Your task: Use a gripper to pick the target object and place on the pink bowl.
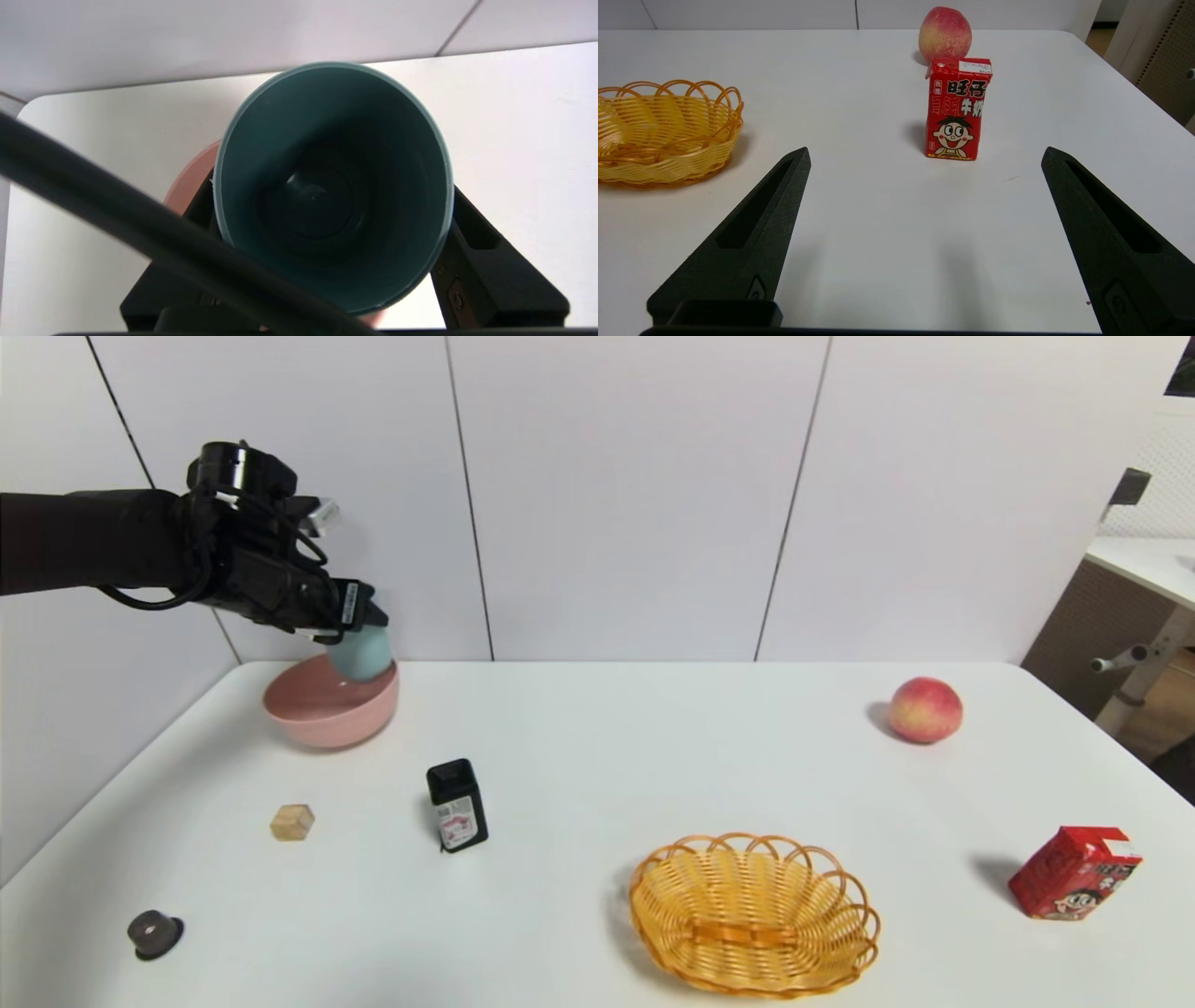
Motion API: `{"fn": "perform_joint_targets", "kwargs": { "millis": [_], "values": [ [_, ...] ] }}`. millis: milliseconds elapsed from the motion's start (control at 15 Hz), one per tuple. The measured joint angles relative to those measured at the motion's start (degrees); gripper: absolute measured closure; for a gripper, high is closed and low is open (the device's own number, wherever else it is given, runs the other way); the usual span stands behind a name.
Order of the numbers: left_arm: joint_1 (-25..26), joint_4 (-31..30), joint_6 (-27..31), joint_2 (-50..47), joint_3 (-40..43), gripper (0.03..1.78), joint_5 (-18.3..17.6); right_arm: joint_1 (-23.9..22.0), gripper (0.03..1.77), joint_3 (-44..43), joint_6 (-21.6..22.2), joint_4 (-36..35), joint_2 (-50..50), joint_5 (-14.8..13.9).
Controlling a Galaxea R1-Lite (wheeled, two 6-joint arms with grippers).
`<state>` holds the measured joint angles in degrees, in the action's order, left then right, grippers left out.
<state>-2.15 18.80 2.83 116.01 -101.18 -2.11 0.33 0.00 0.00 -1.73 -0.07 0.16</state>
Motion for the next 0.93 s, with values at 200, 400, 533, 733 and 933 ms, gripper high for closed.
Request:
{"fn": "perform_joint_targets", "kwargs": {
  "millis": [200,400,533,733,933],
  "values": [
    [0.4,0.0,0.0,1.2,-0.2,0.50,0.0,0.0,0.09,0.0,0.0,0.0,0.0,0.0],
    [1.0,-0.2,1.9,1.6,-0.3,0.37,-0.1,0.0,0.09,0.0,0.0,0.0,0.0,0.0],
    [0.9,-1.3,3.0,1.7,-0.3,0.31,-0.1,0.0,0.09,0.0,0.0,0.0,0.0,0.0],
    [1.0,-4.2,3.1,-0.4,-0.3,0.25,-0.1,0.0,0.09,0.0,0.0,0.0,0.0,0.0],
    [0.9,-5.3,3.2,-6.9,0.2,0.20,0.1,0.0,0.09,0.0,0.0,0.0,0.0,0.0]
  ]
}}
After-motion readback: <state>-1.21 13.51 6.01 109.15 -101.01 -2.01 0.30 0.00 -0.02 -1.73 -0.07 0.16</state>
